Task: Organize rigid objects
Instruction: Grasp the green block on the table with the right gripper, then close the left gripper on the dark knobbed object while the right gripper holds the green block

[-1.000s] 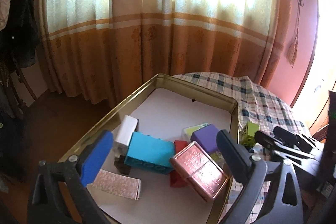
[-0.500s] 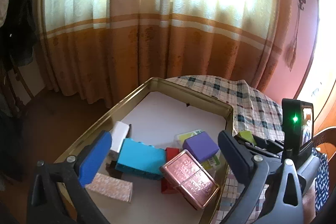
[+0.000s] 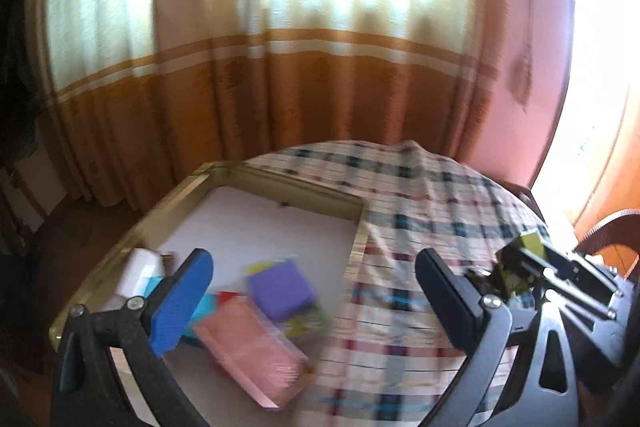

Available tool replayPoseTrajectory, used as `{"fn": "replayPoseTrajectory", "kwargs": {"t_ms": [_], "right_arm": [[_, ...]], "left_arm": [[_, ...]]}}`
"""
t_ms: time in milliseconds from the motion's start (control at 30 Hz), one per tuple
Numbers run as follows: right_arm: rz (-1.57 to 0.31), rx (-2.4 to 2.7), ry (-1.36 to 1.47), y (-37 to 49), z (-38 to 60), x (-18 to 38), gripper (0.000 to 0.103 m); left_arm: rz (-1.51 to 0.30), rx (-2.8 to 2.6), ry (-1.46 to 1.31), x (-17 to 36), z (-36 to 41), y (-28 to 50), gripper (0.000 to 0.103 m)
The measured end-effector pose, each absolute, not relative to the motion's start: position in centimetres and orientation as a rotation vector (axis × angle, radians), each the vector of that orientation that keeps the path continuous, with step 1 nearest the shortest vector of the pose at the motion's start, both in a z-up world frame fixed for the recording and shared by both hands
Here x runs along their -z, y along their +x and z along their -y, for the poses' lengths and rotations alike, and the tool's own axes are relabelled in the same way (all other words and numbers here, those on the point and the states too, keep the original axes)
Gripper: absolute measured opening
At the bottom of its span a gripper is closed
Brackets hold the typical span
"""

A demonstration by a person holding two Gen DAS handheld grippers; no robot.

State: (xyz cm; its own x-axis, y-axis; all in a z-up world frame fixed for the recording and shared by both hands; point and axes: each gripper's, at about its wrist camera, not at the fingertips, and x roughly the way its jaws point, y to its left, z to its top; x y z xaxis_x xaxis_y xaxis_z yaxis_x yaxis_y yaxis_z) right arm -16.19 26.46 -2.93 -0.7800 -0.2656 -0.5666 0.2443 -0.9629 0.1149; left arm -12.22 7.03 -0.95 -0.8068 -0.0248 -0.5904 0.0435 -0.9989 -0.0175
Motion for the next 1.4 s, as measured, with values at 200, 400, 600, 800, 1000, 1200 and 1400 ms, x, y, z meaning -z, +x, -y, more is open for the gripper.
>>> {"fn": "replayPoseTrajectory", "kwargs": {"t_ms": [200,400,600,800,1000,1200,1400], "right_arm": [[0.171,2.826,0.939,-17.3,-31.7,4.5,0.034],[0.234,2.88,0.956,-18.0,-34.2,5.1,0.034],[0.237,2.897,0.944,-17.9,-34.7,5.1,0.034],[0.244,2.892,0.938,-18.0,-34.7,5.2,0.034],[0.246,2.889,0.929,-17.8,-34.6,5.3,0.034],[0.26,2.879,0.933,-17.9,-34.6,5.4,0.034],[0.216,2.883,0.904,-17.6,-33.7,5.3,0.034]], "left_arm": [[0.077,3.033,1.054,3.2,-13.6,-13.3,0.103],[0.128,3.079,1.121,4.7,-17.5,-13.7,0.103],[0.124,3.092,1.16,5.3,-19.3,-14.6,0.103],[0.153,3.072,1.204,6.4,-20.3,-15.3,0.102],[0.147,3.059,1.273,7.2,-20.6,-16.1,0.096],[0.14,3.061,1.316,7.6,-20.8,-16.8,0.069],[0.11,3.077,1.404,8.2,-20.6,-17.2,0.046]]}}
